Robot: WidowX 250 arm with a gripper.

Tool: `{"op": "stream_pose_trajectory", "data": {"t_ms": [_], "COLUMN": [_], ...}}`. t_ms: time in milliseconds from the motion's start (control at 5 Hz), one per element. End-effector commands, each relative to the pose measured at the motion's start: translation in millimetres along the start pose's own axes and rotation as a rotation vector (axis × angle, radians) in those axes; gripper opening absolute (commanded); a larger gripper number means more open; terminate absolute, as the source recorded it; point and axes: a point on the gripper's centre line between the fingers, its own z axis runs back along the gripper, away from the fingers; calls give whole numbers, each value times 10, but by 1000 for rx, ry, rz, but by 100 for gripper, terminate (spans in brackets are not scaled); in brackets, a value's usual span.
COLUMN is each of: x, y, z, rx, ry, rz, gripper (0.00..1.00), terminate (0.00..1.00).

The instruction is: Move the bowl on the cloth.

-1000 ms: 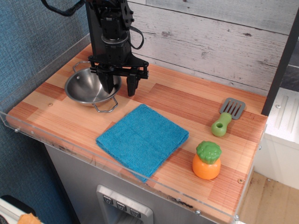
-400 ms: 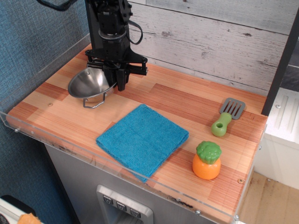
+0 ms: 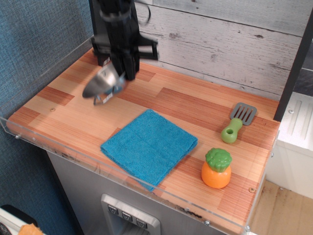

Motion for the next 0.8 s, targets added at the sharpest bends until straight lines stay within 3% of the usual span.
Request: {"op": "stream_pose_trajectory", "data": {"t_ms": [0, 200, 400, 600], "x": [-166, -375, -615, -807], "y": [-363, -652, -892, -974], "z": [687, 697, 543, 329], "rx": [7, -13, -37, -15], "ry": [-88, -57, -21, 9], "rz": [-143, -279, -344, -343], "gripper": [0, 0, 0, 0], "terminate": [0, 0, 0, 0]}}
